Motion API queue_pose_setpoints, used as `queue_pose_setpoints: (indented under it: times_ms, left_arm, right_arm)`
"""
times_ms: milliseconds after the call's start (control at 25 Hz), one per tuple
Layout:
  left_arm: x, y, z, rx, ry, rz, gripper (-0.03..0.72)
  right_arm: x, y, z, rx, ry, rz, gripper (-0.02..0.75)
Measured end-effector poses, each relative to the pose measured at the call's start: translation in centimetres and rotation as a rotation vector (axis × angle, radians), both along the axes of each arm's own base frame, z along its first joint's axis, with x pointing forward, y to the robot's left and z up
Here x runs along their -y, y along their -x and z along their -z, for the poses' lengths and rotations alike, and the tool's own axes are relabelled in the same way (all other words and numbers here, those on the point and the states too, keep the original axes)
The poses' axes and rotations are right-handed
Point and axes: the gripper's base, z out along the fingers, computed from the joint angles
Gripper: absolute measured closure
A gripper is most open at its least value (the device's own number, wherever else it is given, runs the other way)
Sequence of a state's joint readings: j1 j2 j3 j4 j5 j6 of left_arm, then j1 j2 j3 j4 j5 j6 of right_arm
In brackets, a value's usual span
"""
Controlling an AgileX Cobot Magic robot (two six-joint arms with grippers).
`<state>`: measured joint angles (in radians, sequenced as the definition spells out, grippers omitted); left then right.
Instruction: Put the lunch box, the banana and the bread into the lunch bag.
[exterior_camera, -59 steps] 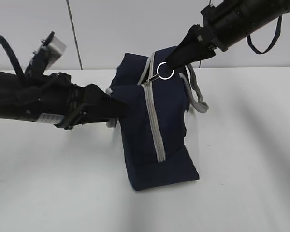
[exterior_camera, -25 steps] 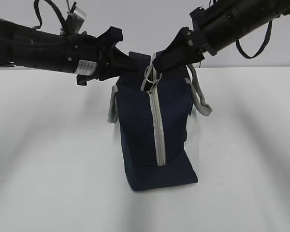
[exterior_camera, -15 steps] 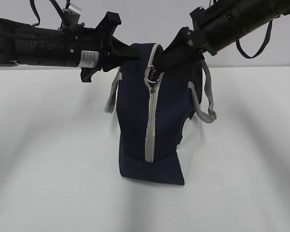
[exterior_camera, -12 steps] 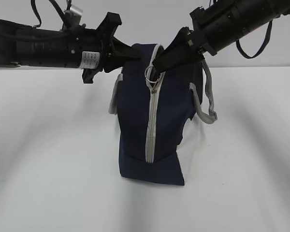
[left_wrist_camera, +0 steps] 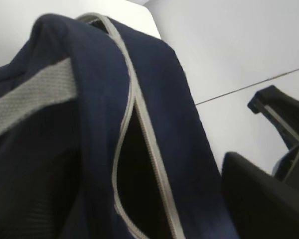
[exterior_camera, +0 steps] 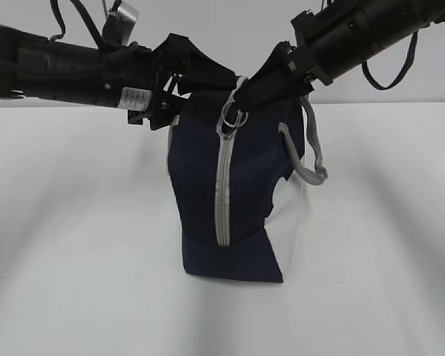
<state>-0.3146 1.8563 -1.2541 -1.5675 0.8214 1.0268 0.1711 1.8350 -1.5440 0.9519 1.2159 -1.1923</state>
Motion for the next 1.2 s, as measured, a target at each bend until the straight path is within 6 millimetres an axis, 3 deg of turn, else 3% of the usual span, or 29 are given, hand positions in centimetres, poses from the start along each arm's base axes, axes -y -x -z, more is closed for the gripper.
queue_pose_setpoints:
  times_ms: [120,440,760,880,1200]
  left_arm:
    - [0.0,0.6,-0.7,0.052,-0.033,0.052,0.053]
    - [-0.6,2.6,-2.7,0.170,-0.115,0.148,0.102]
    - [-2.0,6.0,-0.7,0.101,-0.179,0.126,0.128]
    - [-2.3,7.0,-0.8,0.095,-0.174,0.123,0.128]
    - [-2.6,8.2,0.5,0.036,-0.166,0.113,0.146]
  right_arm:
    - [0.0,0.0,0.0,0.005,0.001,-0.004,0.754]
    - [0.0,0.0,0.0,0.011,0.001,-0.008,0.754]
    - [0.0,0.0,0.0,0.016,0.002,-0.009,0.754]
    - [0.0,0.0,0.0,0.017,0.002,-0.010,0.754]
    - [0.0,0.0,-0.1,0.016,-0.005,-0.009,0.754]
